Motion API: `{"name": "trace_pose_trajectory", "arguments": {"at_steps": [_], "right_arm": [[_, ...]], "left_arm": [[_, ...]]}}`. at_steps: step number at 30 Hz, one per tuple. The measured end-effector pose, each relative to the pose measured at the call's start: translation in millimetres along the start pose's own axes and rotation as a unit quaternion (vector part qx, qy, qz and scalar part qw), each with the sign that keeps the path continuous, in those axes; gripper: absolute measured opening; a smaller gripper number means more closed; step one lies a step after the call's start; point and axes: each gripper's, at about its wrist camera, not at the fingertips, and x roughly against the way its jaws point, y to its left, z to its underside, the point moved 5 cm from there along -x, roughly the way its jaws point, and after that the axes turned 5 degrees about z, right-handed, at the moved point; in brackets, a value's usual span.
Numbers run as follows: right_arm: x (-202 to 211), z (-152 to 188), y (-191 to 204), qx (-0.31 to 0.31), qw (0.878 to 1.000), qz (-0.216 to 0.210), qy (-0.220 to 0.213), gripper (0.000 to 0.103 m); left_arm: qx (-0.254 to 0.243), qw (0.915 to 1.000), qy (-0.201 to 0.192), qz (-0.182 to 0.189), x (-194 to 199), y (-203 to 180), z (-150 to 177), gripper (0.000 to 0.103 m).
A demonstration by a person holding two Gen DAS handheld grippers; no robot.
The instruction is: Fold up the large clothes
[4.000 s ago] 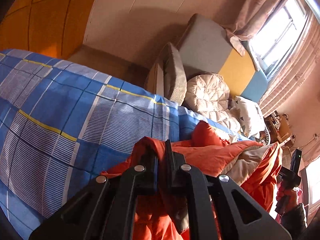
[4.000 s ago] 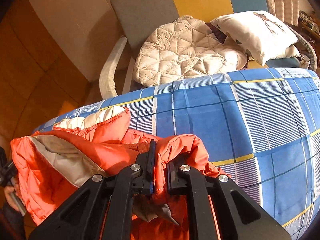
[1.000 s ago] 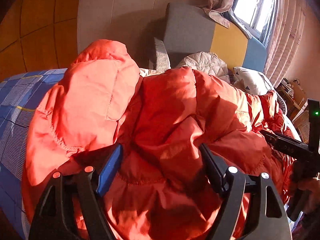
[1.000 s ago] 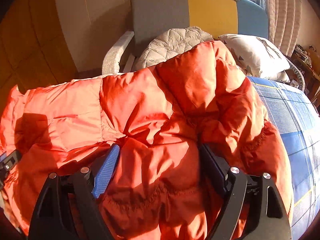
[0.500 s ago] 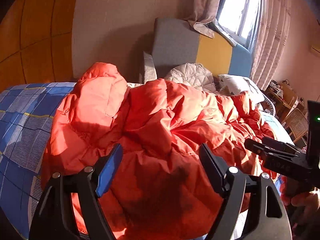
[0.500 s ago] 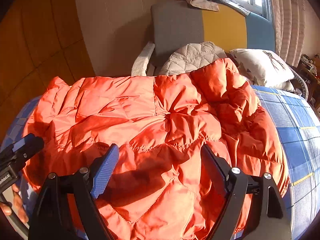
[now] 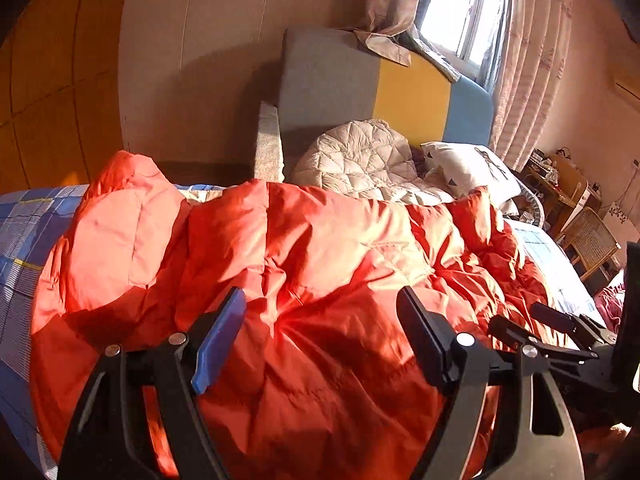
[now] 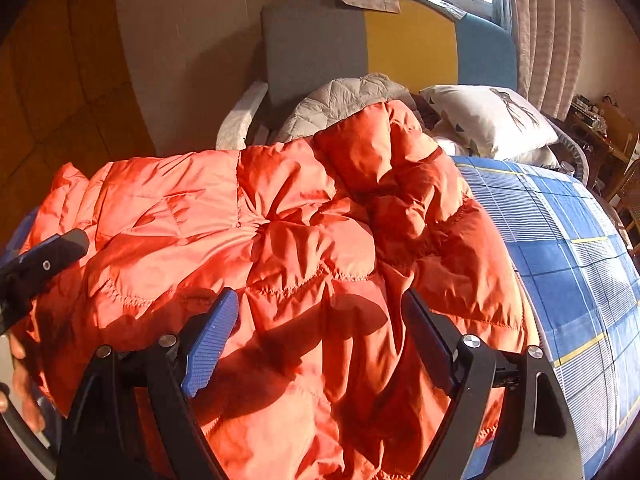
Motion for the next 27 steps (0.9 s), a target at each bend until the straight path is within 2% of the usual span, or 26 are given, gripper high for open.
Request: {"name": "trace_pose_trajectory", "arguments": {"at_steps": [3,6,9,11,17,22,27], "right_arm": [[-8,-5,6,0.000,1.000,0.001,-0.002,0.083],[-11,-9,20,0.008,1.000,-0.004,-0.014,0.083],[-10,-16,41,0.017,0.999,-0.029,-0.027,0.083],[-12,-19,60,0.030,0.998,-0.045,-0.030,0.083],[-41,-10,83,0.046,0.999,-0.026,-0.003,0.083],[-59,-4,86,0.054,0.998,-0.012,0.004,0.084],[-57,-3,83,0.051,0.998,-0.017,0.019,0.084]], "left_arm": [[0.001,0.9993,0.004,-0.037,-12,23,-8,0.076],[0.035,0.9970,-0.001,-0.069,-9,62,-10,0.075],[0.081,0.9931,-0.009,-0.084,1,108,-5,0.075],[0.091,0.9918,-0.008,-0.090,5,128,1,0.074],[0.078,0.9930,0.020,-0.086,-12,149,26,0.071],[0.092,0.9928,0.020,-0.075,-25,152,34,0.072],[0.087,0.9920,0.030,-0.087,-18,148,37,0.071]]}}
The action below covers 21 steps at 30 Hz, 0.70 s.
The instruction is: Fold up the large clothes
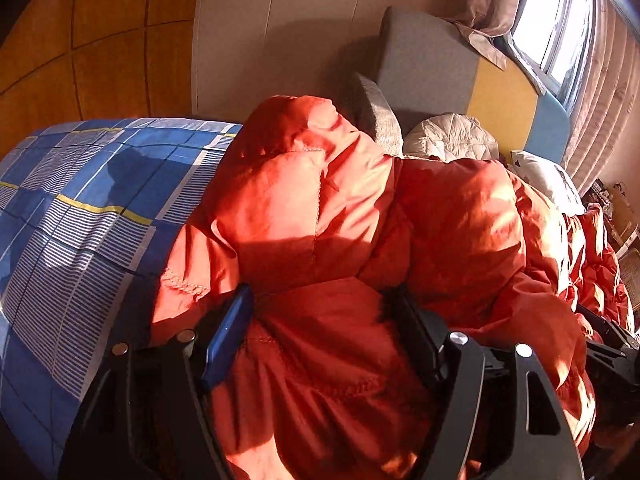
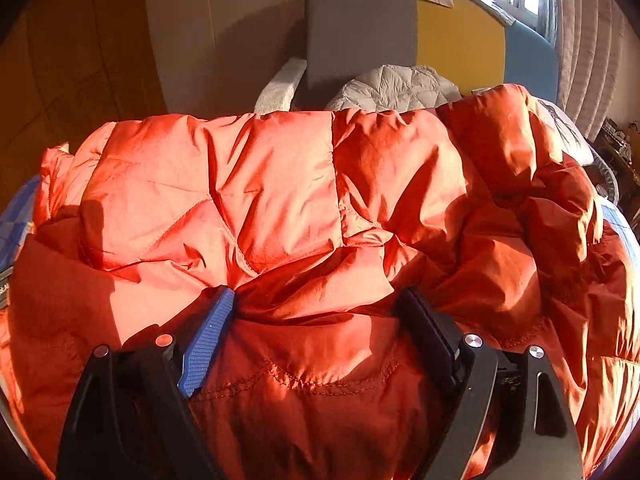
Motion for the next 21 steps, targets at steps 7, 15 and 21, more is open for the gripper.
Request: {"name": "trace_pose_trajectory", "arguments": {"at_steps": [7,15,21], "right_arm": [[46,10,-33,-0.042,0.999,-0.018,-0.011,0.087],[93,41,-107,-0.110,0.993,0.025,-0.030,0.088],[108,71,-167,-0.175,0.983,0.061,-0.017,0.092]], "left_arm": [[-0.015,0.9993,-0.034,-0.005,47,-19,9,0.075],[-0.062,0.9962,-0.048,0.038,80,-80,21,0.075],[-0.090,0.9926,-0.039,0.072,81,-128,32,0.075]]}}
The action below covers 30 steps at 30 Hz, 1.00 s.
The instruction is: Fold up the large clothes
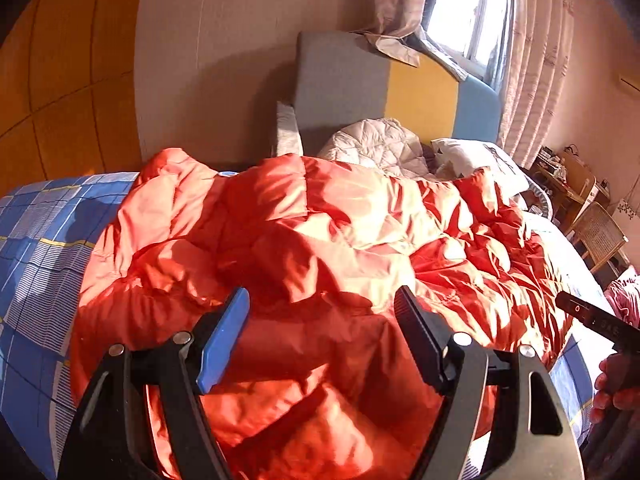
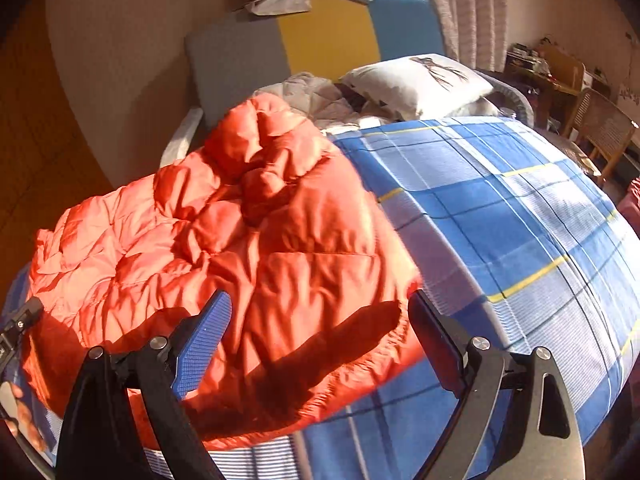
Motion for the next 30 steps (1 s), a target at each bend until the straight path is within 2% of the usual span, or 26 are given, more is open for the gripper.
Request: {"name": "trace_pose_trajectory", "arguments": {"at_steps": [4,7,13,23,26,30], "right_arm": [[-10,9,-32,-0.051,0.998,-0.004,0.026,0.093],[-25,15,-40,-0.077,0.995,-0.028,0.047,0.093],[-41,23,-29,-0.100,0.989,-0.081,0.075,0.093],[-55,19,-16,-0.133,0.982,-0.108,0.083,0.093],[-55,16,-13,-0.141,0.980,-0.117,0.081,0.084],[-53,16,-18,-0.153,0.976,-0.132,0.084,0.083]], "left_arm": [[-0.012,0.9998,0.011,0.013,-8,-20,4,0.075],[-0.016,0.9995,0.024,0.011,-17,-22,8,0.075],[-0.015,0.9989,0.043,0.009,-29,-11,22,0.075],[-0.011,0.9985,0.048,0.024,-33,-7,28,0.075],[-0.008,0.9984,0.050,0.026,-34,-6,28,0.075],[-0.002,0.9982,0.052,0.030,-35,-6,29,0.075]]}}
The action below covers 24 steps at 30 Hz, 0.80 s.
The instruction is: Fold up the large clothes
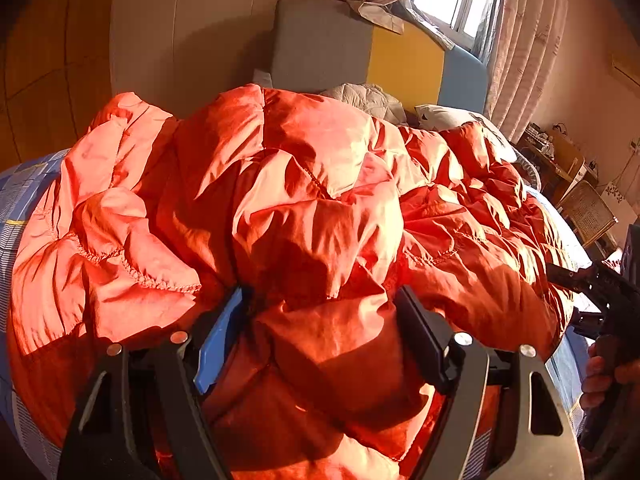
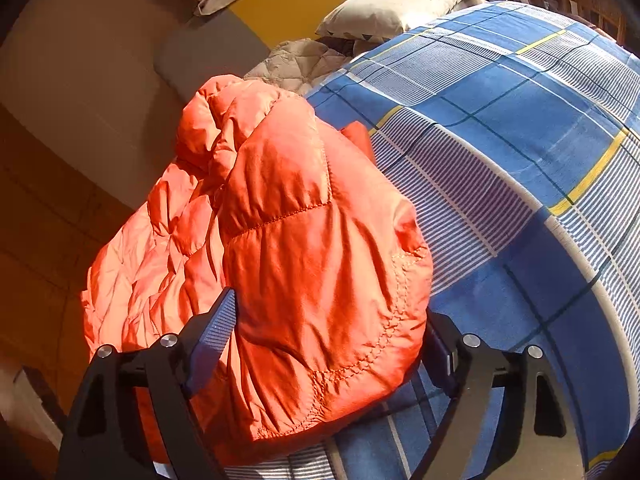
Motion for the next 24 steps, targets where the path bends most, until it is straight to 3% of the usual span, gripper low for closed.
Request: {"name": "trace_pose_trajectory", "arguments": {"at_steps": [5,9,10,14,20,24], "right_arm": [[-8,4,-7,-0.014,1.000,-0.004,0.009,0.094],[-16,-3,3,-0.015,1.000,-0.001,0.006,0.091],[-17,-5,5,-0.012,1.000,0.000,0.005,0.085],[-11,-9,17,0.021,1.000,0.007,-0.011,0.044],[10,-5,50,0.148,0.985,0.070,-0.061,0.026],[26,-2,60,0.186,0.977,0.072,-0.079,0.016]], "left_arm": [[0.001,1.0000,0.004,0.001,-5,0,2,0.075],[0.006,0.9999,0.005,0.008,-5,2,2,0.075],[0.007,0.9999,0.005,0.008,-5,2,1,0.075],[0.017,0.9998,0.002,0.012,-4,2,3,0.075],[0.031,0.9995,-0.004,0.003,1,0,12,0.075],[0.041,0.9992,-0.004,0.004,5,0,17,0.074]]}}
